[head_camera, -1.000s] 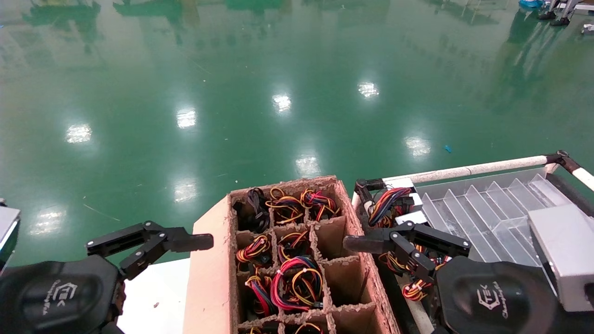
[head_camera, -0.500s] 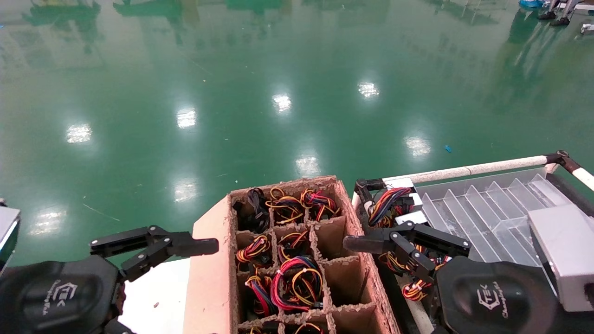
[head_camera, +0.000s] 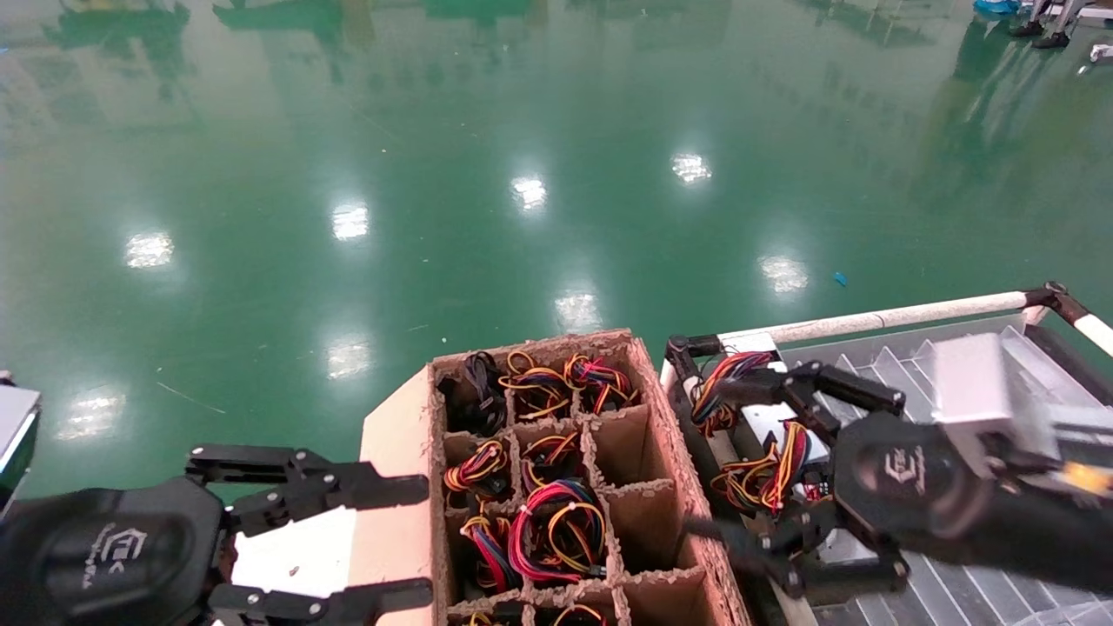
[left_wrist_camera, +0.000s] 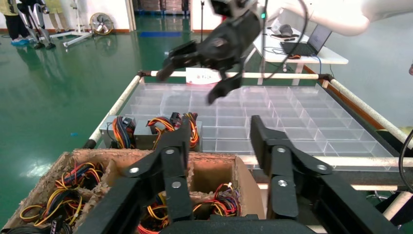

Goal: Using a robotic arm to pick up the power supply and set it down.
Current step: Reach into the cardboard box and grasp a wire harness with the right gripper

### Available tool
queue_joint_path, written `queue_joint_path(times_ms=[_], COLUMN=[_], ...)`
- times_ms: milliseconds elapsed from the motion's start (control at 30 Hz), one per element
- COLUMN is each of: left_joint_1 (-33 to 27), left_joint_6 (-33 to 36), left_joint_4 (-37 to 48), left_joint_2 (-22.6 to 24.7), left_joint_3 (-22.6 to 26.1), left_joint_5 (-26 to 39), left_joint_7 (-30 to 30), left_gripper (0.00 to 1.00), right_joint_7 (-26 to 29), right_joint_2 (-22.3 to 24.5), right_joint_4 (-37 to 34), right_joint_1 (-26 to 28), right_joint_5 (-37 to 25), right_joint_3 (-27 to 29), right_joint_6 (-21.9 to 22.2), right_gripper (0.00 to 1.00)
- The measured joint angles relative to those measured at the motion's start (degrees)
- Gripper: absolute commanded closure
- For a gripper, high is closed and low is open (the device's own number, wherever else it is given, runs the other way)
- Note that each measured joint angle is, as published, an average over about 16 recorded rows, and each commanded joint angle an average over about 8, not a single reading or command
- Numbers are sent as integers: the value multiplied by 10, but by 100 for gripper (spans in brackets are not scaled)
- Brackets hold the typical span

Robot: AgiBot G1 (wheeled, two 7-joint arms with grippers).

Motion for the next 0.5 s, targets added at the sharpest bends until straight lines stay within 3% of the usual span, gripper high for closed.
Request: queue_joint_path(times_ms=[333,433,500], left_joint_1=[0,0,0], left_joint_6=[0,0,0], left_joint_4=[0,0,0], left_joint_2=[0,0,0], left_joint_3=[0,0,0], left_joint_5=[0,0,0], left_joint_7=[0,0,0], left_gripper=[100,100,100], right_joint_7=[-19,-33,-43], right_joint_2=[-89,-130,-158], right_joint_4=[-63,-93,-115], right_joint_1=[134,173,195], right_joint_5=[-200,-254,-286], right_joint_3=[-79,-106,-122], right_joint_6=[51,62,68], right_gripper=[1,19,40])
